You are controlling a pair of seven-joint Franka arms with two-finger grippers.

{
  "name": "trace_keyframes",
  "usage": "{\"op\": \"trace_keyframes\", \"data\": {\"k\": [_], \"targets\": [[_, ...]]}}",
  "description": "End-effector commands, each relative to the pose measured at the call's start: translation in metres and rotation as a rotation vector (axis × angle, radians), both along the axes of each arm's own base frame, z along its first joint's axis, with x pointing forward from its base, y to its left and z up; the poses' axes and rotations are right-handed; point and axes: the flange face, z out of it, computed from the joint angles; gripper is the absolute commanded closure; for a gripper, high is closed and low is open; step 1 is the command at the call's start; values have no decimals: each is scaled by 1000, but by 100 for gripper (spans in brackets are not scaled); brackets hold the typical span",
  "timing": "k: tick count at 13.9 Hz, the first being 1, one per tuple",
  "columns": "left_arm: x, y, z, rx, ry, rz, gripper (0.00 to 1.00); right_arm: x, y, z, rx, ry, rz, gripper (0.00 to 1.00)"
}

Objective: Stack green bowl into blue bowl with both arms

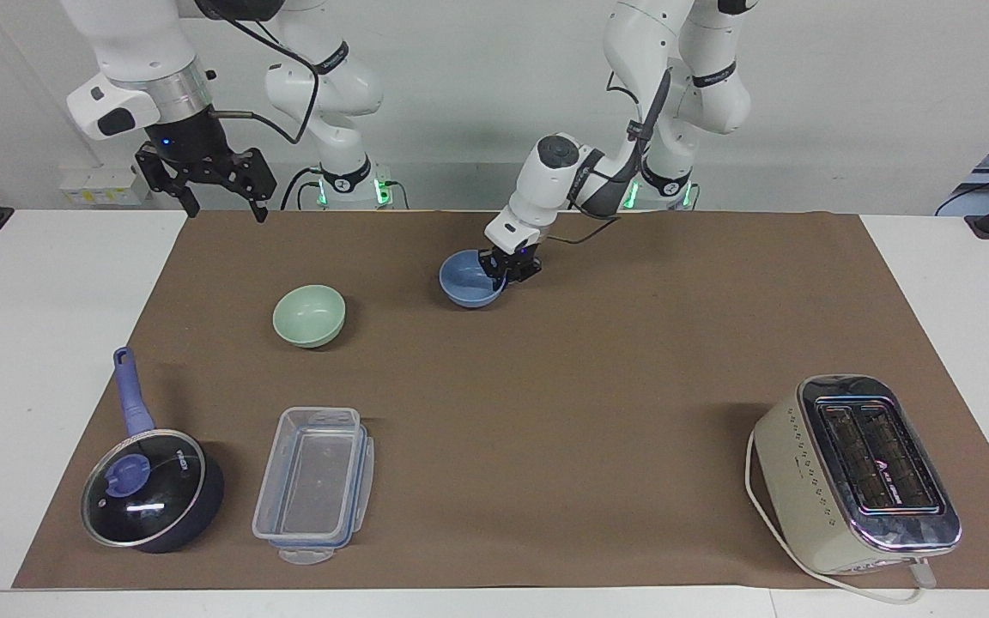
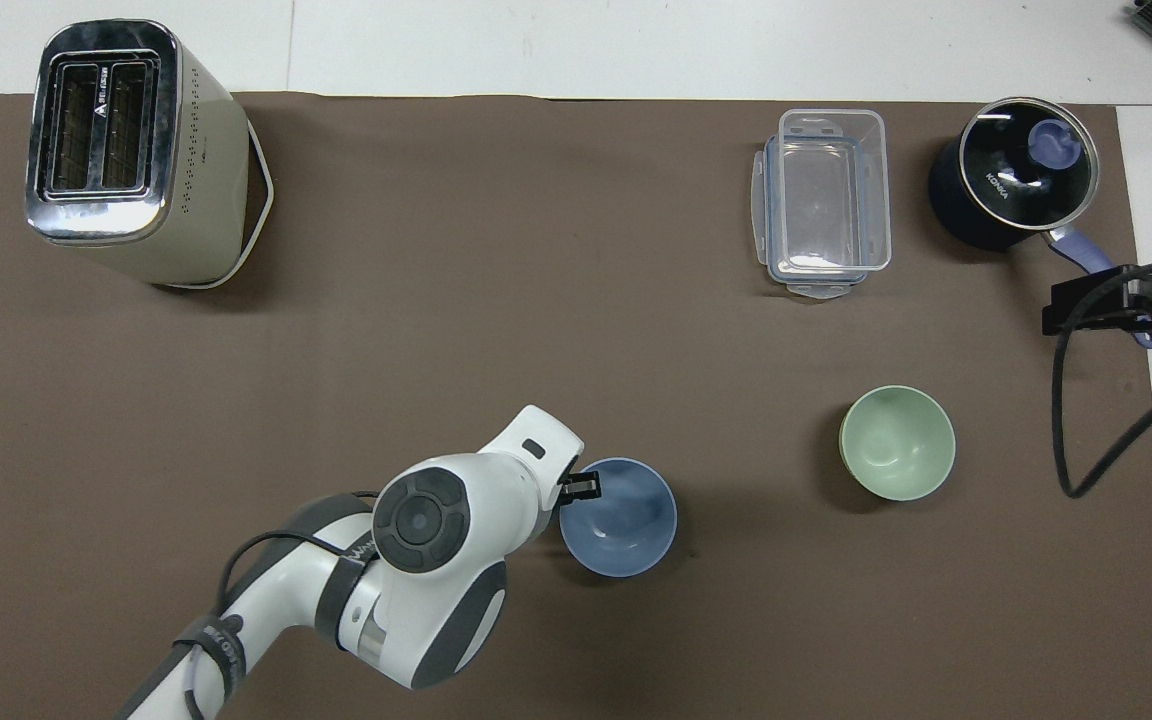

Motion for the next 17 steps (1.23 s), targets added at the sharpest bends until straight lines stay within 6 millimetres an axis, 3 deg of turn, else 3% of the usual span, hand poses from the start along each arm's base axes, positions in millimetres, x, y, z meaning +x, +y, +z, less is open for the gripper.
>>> {"op": "trace_keyframes", "data": {"k": [1, 3, 6, 9, 12, 14, 17], "targets": [[29, 29, 40, 29, 23, -5, 0, -2, -5, -2, -6, -27, 20, 0], [60, 67, 55, 56, 32, -17, 0, -5, -6, -7, -6, -27, 19, 0], [104, 140, 70, 63, 30, -58, 0, -5, -9, -19, -6, -4, 27, 0], [141, 218, 90, 128, -16, -97, 0, -9, -23, -46, -7, 22, 29, 0], [164, 292, 126, 137, -30, -133, 0, -23, -37, -87, -10, 36, 54, 0], [170, 310, 162, 209, -24, -163, 0, -32, -41, -121, -8, 69, 48, 0], [172, 314, 217, 251, 7, -183, 0, -45, -50, -172, -5, 102, 39, 0]]}}
